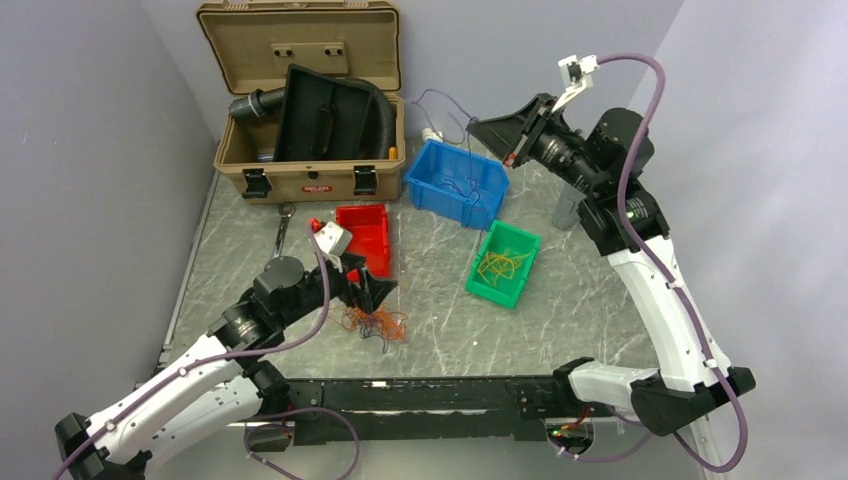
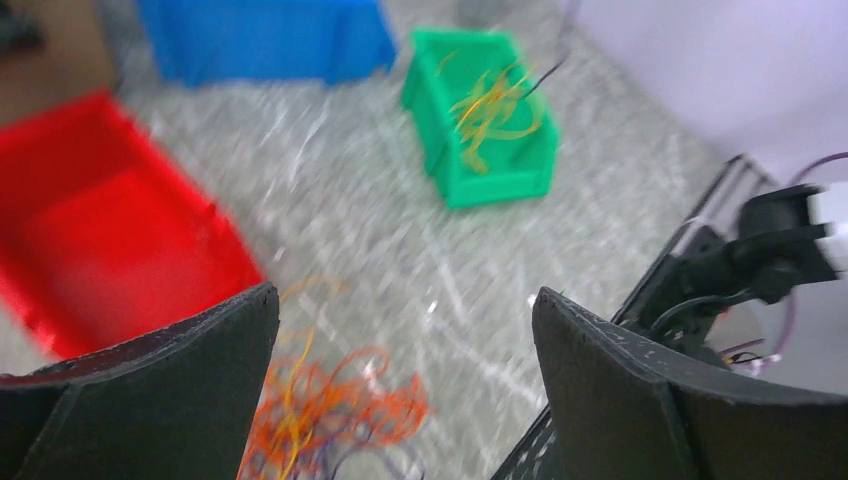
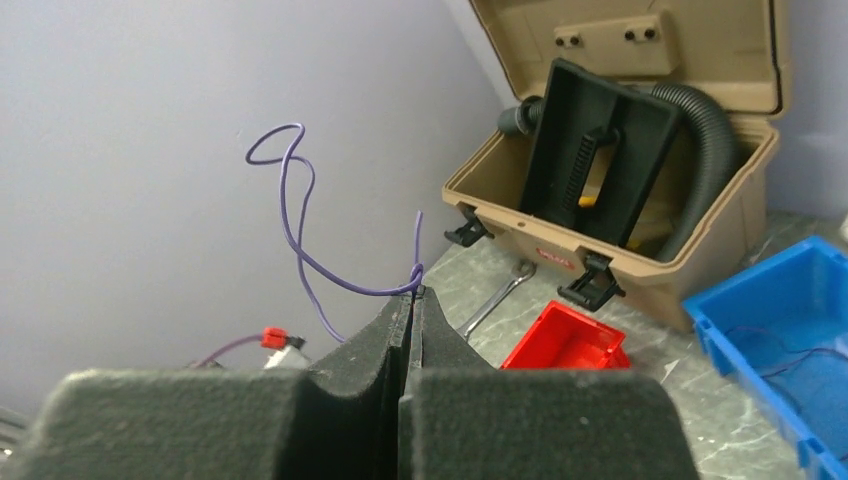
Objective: Untangle the cables
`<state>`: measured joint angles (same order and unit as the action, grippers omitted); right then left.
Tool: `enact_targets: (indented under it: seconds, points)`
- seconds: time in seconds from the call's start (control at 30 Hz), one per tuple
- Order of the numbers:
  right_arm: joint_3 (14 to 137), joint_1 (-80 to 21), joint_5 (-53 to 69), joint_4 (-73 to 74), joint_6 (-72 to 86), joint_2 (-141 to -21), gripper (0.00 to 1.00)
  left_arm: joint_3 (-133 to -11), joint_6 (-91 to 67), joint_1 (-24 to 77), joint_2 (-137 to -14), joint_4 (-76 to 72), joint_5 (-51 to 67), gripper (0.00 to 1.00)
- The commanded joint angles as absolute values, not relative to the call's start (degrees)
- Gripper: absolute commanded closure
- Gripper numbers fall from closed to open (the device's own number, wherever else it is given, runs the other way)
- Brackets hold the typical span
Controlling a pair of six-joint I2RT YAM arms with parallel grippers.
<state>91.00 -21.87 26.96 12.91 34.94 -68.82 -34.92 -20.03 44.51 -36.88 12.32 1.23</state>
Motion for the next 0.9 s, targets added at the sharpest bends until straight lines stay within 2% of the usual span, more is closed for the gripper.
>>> enact_targets:
  seconds: [0.0, 0.23, 0.47, 0.67, 0.7, 0.73, 0.77, 0.8, 0.83, 0.87]
  points:
    - [87.52, -23.86, 24.10, 8.52, 37.13, -67.02, 1.00, -35.60, -16.10, 44.65, -42.77, -13.03, 13.42, 0.01]
    - [82.50, -24.78, 21.74, 6.51, 40.82, -64.85, 1.00, -42.42, -17.69, 46.74, -63.10, -35.37, 19.24, 0.01]
    - [80.42, -24.97, 20.06, 6.49, 42.09, -62.66, 1.00, -54.32, -18.68, 48.59, -78.51, -43.59, 20.94, 0.02]
    - [78.26, -25.00, 16.68, 8.68, 41.21, -60.34, 1.00, -60.82, -22.65, 48.78, -85.02, -45.05, 22.80, 0.29]
    - [77.55, -24.97, 15.63, 9.23, 41.00, -59.83, 1.00, -60.94, -23.32, 48.79, -85.40, -46.47, 23.58, 0.37]
    - [76.69, -24.96, 14.26, 9.76, 40.67, -59.32, 1.00, -60.74, -23.68, 48.78, -85.46, -47.72, 24.31, 0.52]
    - [75.70, -24.95, 13.02, 10.34, 40.16, -58.50, 1.00, -59.88, -23.80, 48.81, -85.14, -48.89, 24.64, 0.71]
    - [74.73, -25.04, 11.53, 11.20, 39.25, -57.49, 1.00, -58.89, -23.89, 48.83, -84.40, -49.47, 24.16, 0.96]
    - [73.79, -24.93, 9.81, 12.22, 37.55, -56.78, 0.98, -57.69, -23.64, 48.85, -83.40, -49.15, 22.96, 1.00]
    - [73.00, -24.92, 8.39, 13.58, 36.23, -56.23, 0.91, -56.66, -23.14, 48.79, -82.14, -48.34, 21.63, 1.00]
